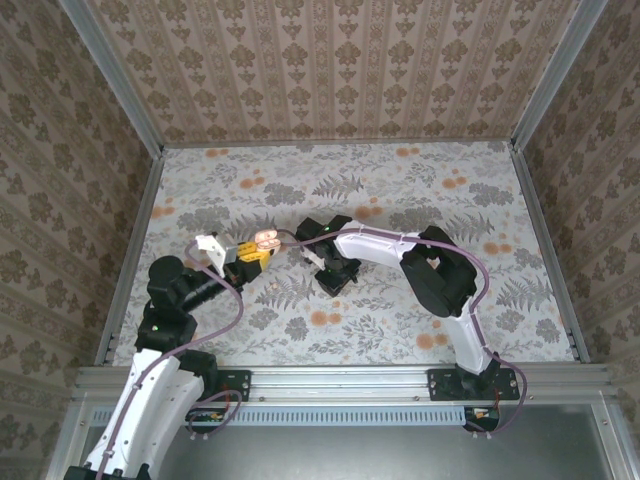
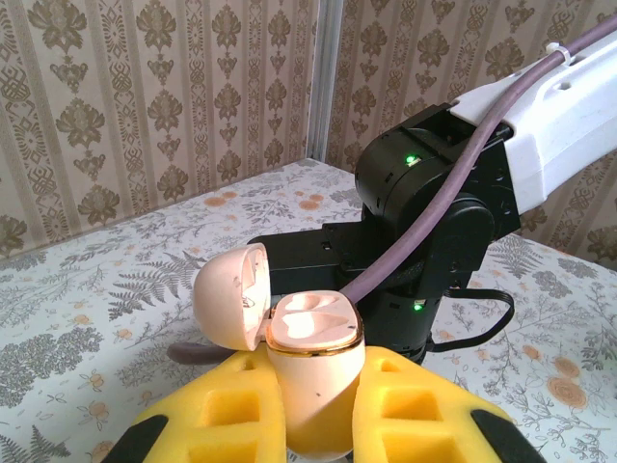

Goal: Insert the wireless bluetooth earbuds into the charging case

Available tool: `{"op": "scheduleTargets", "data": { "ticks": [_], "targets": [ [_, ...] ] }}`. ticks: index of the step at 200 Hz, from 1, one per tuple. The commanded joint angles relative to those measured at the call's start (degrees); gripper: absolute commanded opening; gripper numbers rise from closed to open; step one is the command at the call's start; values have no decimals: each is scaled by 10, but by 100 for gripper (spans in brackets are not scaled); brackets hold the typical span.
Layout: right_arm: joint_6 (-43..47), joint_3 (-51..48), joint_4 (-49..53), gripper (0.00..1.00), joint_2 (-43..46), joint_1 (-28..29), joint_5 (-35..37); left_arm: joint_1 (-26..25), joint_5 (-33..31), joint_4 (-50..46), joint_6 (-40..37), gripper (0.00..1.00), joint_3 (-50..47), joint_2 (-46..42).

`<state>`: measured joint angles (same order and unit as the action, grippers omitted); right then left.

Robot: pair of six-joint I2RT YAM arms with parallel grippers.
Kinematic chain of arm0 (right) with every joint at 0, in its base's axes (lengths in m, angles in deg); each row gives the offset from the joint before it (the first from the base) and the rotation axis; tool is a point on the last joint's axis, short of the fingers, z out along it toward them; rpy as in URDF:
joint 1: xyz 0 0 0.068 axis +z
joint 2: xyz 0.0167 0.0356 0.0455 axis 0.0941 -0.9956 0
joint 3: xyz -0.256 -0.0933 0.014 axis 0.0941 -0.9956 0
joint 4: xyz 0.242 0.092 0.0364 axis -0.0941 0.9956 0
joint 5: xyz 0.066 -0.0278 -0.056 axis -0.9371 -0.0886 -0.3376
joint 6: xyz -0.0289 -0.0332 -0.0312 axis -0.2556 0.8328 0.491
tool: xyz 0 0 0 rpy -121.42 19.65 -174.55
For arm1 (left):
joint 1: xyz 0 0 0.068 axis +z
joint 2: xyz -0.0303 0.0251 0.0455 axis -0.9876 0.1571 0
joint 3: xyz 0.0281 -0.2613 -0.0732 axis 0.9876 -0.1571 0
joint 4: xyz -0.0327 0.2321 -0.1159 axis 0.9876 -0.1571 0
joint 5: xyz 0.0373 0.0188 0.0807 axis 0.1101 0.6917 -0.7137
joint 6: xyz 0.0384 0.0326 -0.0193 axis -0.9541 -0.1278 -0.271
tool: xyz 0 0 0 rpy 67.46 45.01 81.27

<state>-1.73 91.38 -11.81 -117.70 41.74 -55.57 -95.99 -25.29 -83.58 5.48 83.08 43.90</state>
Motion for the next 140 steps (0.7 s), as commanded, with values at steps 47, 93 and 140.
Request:
{"op": "scheduleTargets", "data": {
  "ticks": [47,93,140],
  "targets": [
    [-6,2,44,37,-10,1,8,-4,-3,3,-4,0,1,6],
    [-27,-4,52,31,-9,-1,14,-5,-2,5,-4,0,5,9],
    [-58,-2,56,28,-5,-14,13,-7,-2,4,-3,0,6,9]
  ]
}}
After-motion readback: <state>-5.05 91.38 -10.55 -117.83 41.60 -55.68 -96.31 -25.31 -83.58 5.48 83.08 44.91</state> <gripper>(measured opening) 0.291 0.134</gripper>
